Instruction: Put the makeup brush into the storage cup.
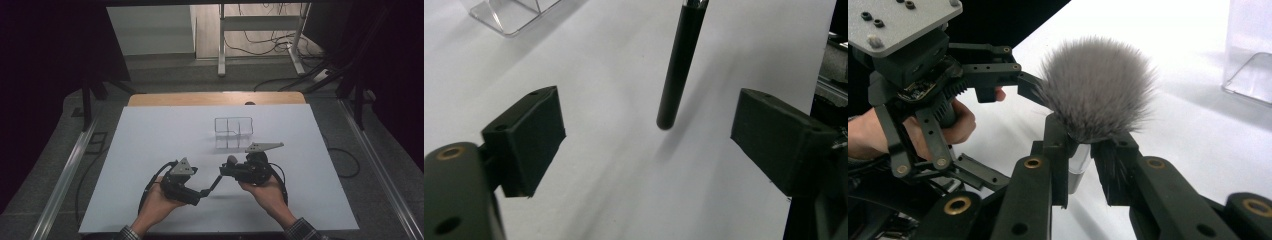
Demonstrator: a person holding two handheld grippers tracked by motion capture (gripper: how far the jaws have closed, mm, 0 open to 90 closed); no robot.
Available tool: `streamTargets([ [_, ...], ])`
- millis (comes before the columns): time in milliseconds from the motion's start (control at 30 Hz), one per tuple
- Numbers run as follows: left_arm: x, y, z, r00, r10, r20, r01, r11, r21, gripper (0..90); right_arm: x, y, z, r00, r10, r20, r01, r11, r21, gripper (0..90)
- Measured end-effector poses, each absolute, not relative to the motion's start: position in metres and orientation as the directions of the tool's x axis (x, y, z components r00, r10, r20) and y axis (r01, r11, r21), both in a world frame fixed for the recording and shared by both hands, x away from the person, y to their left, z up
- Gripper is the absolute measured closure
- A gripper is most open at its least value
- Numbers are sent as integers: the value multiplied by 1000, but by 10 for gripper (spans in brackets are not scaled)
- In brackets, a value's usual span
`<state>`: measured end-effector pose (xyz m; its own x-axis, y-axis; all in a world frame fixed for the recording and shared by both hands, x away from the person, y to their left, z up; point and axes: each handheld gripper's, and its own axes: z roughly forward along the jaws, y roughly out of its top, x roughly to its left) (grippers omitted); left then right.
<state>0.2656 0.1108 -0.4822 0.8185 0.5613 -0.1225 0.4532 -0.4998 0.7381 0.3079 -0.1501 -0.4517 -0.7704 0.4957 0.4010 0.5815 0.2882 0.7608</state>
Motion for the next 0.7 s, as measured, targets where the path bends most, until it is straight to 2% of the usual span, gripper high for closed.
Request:
streamTargets([
  [300,266,119,-483,810,568,-146,479,-496,725,93,304,-154,-448,-794,513,326,526,310,792,758],
  [700,266,126,-482,802,574,-165,488,-470,735,75,304,-160,-446,-794,536,287,504,318,803,758],
])
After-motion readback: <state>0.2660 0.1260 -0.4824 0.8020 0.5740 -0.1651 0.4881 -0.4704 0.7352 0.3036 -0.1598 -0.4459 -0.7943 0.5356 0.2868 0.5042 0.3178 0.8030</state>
